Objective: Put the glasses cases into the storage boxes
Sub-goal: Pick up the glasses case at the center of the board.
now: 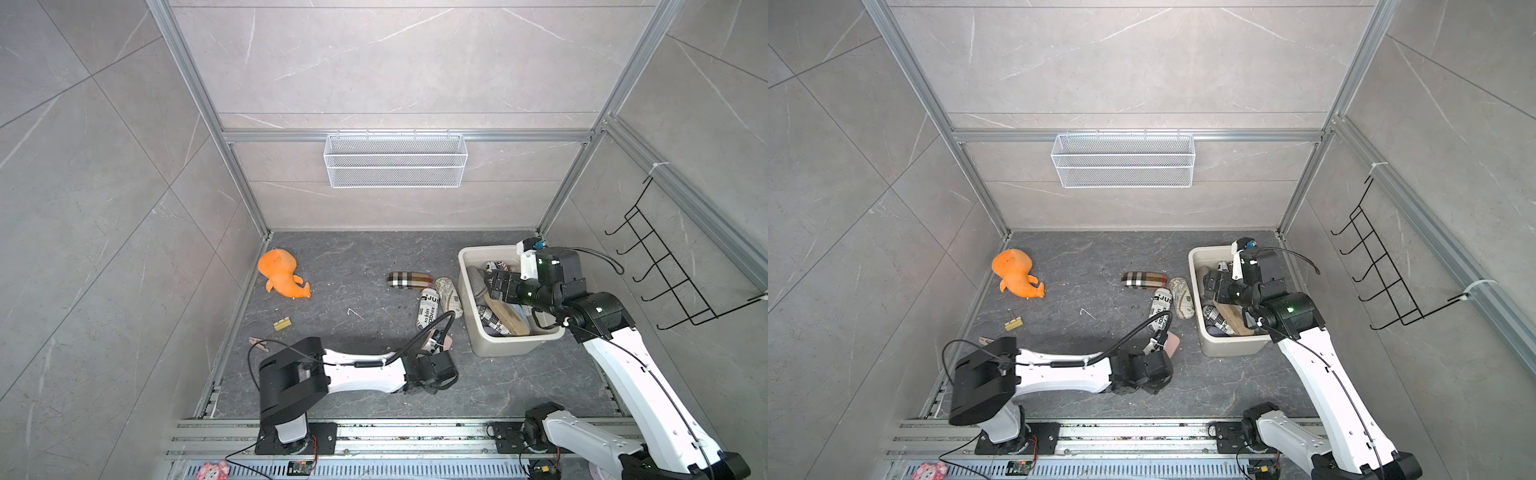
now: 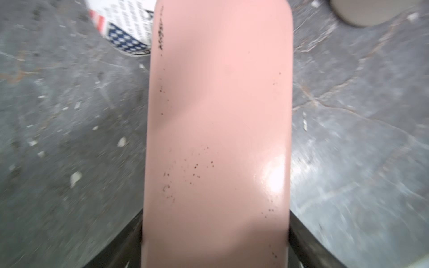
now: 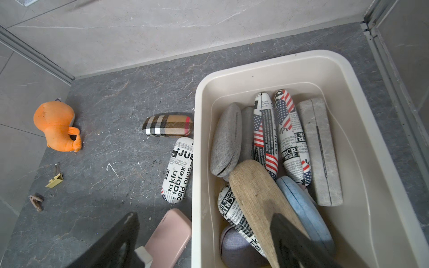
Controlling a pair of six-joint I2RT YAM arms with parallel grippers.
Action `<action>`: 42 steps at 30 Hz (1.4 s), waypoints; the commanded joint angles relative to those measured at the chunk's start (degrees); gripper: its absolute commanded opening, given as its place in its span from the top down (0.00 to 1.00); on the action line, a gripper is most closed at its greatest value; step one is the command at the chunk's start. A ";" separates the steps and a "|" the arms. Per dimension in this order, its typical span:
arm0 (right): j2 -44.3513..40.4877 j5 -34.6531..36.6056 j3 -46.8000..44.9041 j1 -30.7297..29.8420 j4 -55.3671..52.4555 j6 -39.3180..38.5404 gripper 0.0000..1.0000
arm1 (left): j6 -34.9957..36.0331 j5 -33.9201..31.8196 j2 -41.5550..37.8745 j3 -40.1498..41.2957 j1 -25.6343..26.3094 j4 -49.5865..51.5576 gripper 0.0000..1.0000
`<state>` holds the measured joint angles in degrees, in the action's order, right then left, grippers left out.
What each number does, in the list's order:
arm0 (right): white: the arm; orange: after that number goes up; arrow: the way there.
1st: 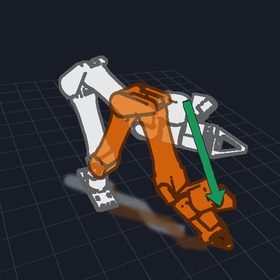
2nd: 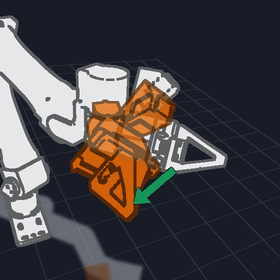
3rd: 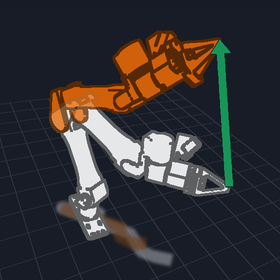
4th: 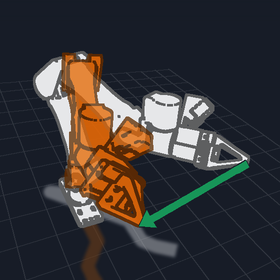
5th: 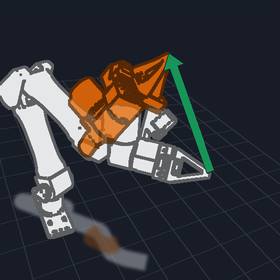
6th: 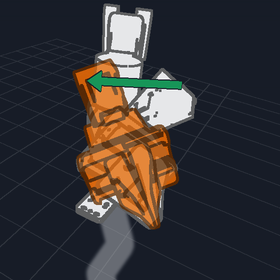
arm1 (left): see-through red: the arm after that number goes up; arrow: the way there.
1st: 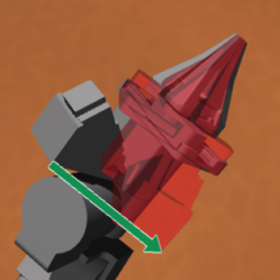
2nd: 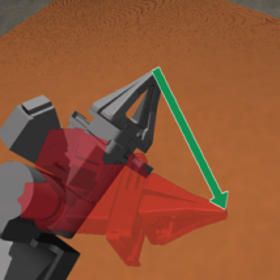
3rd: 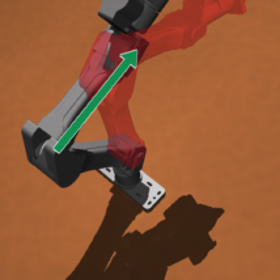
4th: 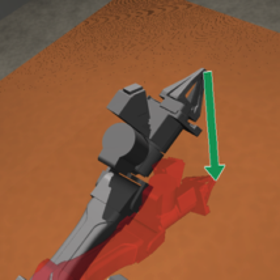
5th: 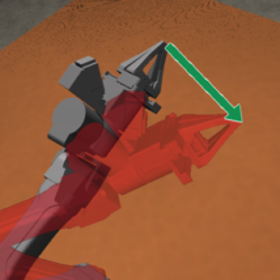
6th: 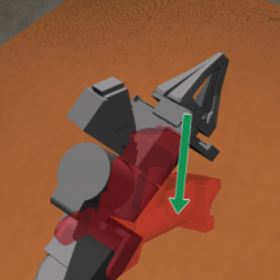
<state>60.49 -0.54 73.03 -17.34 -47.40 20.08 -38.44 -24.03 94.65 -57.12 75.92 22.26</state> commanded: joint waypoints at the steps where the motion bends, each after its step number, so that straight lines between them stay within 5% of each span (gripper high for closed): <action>1: -0.16 -2.53 0.50 -0.31 1.79 1.61 0.09 | -2.63 -6.02 -8.87 3.54 -0.33 -4.73 0.39; 13: -0.94 -10.27 -1.03 -0.33 6.96 6.37 0.12 | -5.07 -18.24 -34.16 16.89 -2.21 -8.15 0.39; 19: -1.22 -13.36 -3.68 -1.47 11.20 9.55 0.16 | -4.00 -8.32 -40.91 21.59 -12.52 -14.30 0.40; 25: -0.52 -14.12 -4.81 -5.42 14.57 11.29 0.17 | -1.87 5.06 -37.46 21.10 -22.22 -24.08 0.41; 31: 4.90 -13.24 -3.78 -13.47 18.74 13.49 0.21 | 0.51 12.64 -36.13 22.71 -23.01 -36.21 0.41; 42: 17.02 -9.67 0.77 -25.53 25.45 16.57 0.30 | 1.11 14.10 -36.46 23.61 -22.98 -41.61 0.41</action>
<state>76.64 -11.94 71.20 -41.93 -24.97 35.33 -39.33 -11.05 59.07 -32.80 52.99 -12.23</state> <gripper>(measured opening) 0.698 0.728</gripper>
